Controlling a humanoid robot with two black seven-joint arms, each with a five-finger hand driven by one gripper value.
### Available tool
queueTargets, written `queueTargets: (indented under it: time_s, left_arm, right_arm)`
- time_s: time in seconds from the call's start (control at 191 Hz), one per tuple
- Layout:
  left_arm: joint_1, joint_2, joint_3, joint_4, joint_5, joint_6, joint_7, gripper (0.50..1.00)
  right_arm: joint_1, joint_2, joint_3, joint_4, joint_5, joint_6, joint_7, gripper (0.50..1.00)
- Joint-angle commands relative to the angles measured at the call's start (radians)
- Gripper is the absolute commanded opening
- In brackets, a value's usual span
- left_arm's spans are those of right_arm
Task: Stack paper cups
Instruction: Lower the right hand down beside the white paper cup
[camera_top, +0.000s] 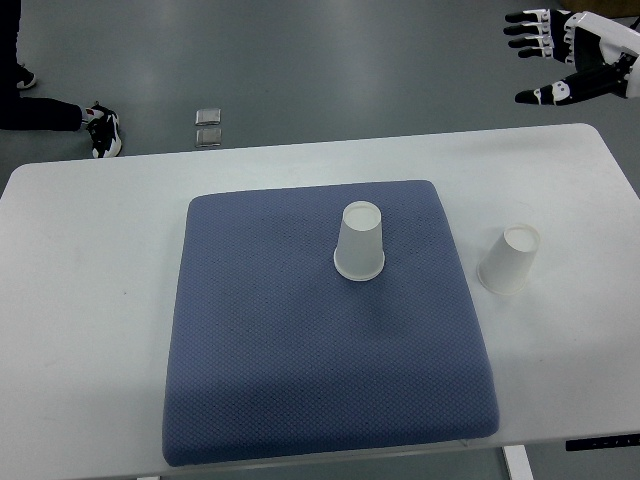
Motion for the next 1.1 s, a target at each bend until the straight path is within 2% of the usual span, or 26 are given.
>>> queueTargets:
  time_s: [0.0, 0.141, 0.282, 0.439, 0.648, 1.097]
  left_arm:
    - [0.001, 0.0, 0.0, 0.0, 0.0, 0.0, 0.0, 1.0]
    - [-0.001, 0.0, 0.0, 0.0, 0.0, 0.0, 0.0, 1.0]
    - [0.001, 0.0, 0.0, 0.0, 0.0, 0.0, 0.0, 1.0]
    - [-0.001, 0.0, 0.0, -0.001, 0.0, 0.0, 0.0, 1.0]
    - [0.001, 0.0, 0.0, 0.0, 0.0, 0.0, 0.0, 1.0]
    - [-0.001, 0.0, 0.0, 0.0, 0.0, 0.0, 0.0, 1.0]
  right_arm:
    - [0.018, -0.075, -0.009, 0.082, -0.114, 0.078, 0.001, 0.911]
    - [0.018, -0.138, -0.019, 0.198, -0.337, 0.138, 0.007, 0.911]
    - [0.012, -0.125, -0.046, 0.225, -0.53, 0.123, 0.006, 0.909]
    - [-0.02, -0.062, -0.1, 0.223, -0.694, 0.02, 0.001, 0.907]
    - [-0.021, -0.006, -0.226, 0.192, -0.769, -0.14, -0.014, 0.907]
    - [-0.051, 0.101, -0.304, 0.071, -0.843, -0.278, -0.037, 0.907]
